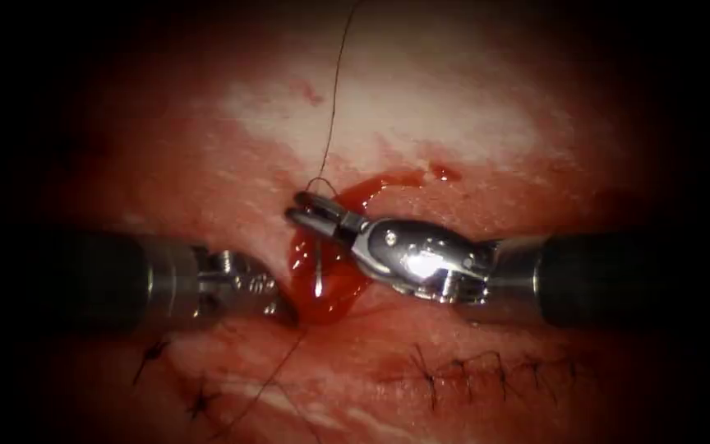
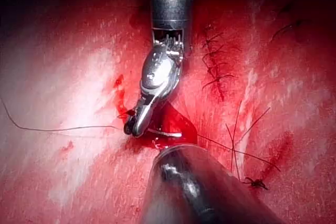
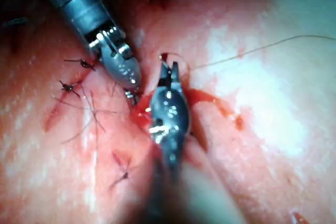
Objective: Wound Closure
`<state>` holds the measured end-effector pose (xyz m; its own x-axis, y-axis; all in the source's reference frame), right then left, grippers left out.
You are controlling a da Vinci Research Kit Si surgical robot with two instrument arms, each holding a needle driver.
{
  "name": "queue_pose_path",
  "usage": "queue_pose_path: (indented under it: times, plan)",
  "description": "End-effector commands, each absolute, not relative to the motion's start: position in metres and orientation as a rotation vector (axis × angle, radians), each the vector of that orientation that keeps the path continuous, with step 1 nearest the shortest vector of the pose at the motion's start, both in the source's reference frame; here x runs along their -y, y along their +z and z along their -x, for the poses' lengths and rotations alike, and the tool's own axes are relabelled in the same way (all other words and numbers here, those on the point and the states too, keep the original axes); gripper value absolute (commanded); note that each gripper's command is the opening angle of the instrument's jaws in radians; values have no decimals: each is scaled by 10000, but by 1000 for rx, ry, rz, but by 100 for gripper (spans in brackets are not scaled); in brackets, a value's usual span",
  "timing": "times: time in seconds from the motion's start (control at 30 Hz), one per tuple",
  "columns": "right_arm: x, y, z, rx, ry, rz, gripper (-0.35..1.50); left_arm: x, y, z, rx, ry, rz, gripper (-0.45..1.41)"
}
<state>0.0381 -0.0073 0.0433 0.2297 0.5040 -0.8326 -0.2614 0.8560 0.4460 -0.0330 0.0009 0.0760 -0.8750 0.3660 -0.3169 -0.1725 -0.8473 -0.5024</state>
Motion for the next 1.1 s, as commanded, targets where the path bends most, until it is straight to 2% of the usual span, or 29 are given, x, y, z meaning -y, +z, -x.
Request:
queue_pose_path:
  times: [0.03,0.43,1.1]
  plan:
    - [81,438,-387,-1221,548,-252,-35,-4,766,336,684,2709,592,-13]
    - [101,434,-392,-1207,500,-375,-35,-5,767,335,685,2704,589,-15]
    - [108,427,-390,-1155,647,-580,-35,-6,767,334,682,2706,589,-15]
